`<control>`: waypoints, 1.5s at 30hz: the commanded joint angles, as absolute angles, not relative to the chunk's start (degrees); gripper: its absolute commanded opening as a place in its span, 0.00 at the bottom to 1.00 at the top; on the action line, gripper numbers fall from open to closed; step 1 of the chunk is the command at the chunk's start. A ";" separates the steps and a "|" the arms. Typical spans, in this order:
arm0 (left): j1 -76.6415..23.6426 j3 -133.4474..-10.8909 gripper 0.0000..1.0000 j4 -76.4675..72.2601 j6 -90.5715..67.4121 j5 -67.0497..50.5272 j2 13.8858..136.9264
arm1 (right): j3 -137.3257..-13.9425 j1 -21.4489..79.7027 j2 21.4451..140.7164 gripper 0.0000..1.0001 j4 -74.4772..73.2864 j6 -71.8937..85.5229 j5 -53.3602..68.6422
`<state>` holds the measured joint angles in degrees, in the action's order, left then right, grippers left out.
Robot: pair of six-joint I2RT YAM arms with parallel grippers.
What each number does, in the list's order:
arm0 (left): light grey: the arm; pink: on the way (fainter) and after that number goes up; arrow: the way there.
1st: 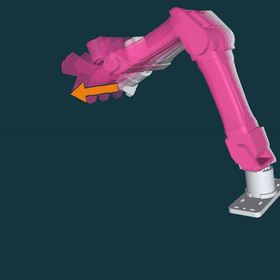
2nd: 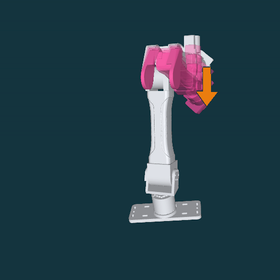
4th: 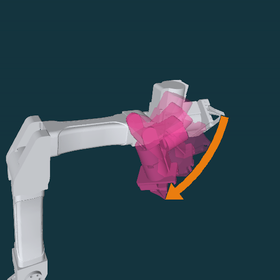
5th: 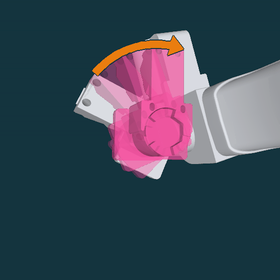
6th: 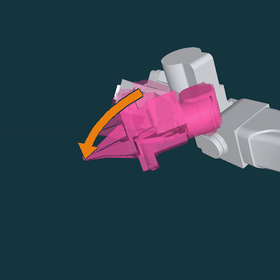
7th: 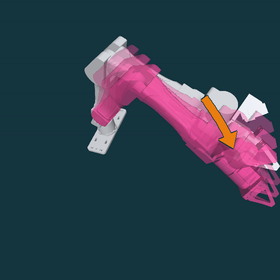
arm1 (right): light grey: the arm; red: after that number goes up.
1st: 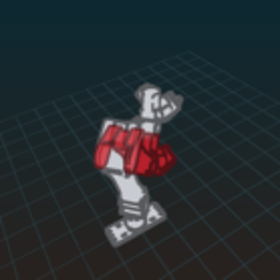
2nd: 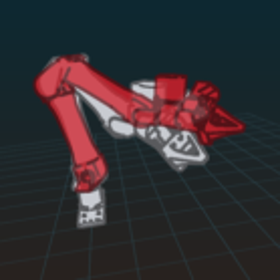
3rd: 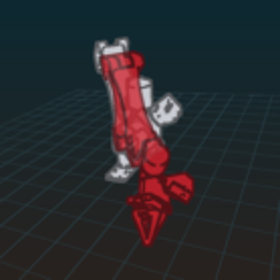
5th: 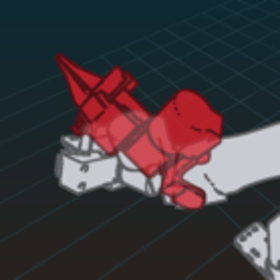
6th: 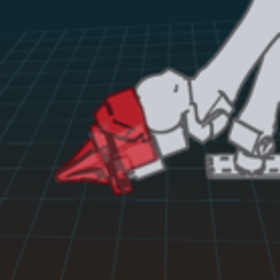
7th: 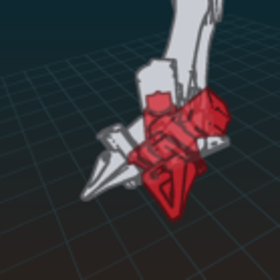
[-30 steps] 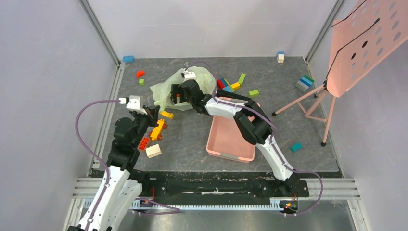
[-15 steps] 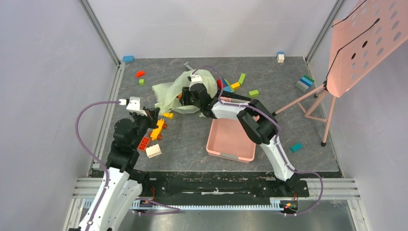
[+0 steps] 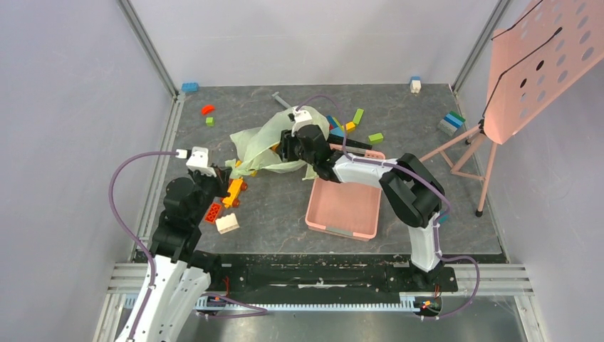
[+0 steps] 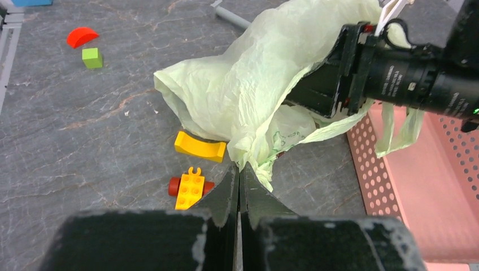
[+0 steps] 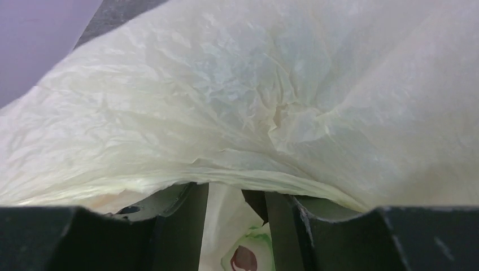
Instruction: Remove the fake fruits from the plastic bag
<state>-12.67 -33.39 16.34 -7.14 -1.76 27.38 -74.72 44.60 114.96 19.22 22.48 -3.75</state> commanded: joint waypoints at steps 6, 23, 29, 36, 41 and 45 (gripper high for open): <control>-12.48 -35.34 0.02 19.49 -3.97 -2.64 26.64 | -72.56 47.19 109.09 0.42 18.90 16.08 -2.71; -12.52 -42.12 1.00 21.05 -10.99 1.06 25.62 | -74.42 47.26 106.00 0.44 11.91 16.76 -3.75; -12.48 -58.03 1.00 31.85 -11.56 2.63 36.98 | -77.92 46.60 106.49 0.44 7.13 17.69 -2.93; -12.49 -72.10 1.00 47.37 -21.64 14.30 56.26 | -78.31 45.36 106.69 0.43 6.48 19.07 -0.72; -12.48 -70.42 1.00 45.07 -21.83 8.47 56.22 | -78.22 45.18 106.65 0.43 6.33 19.70 -0.18; -12.49 -68.39 1.00 40.61 -20.36 -2.15 54.60 | -78.61 45.18 106.96 0.43 6.08 19.88 -0.15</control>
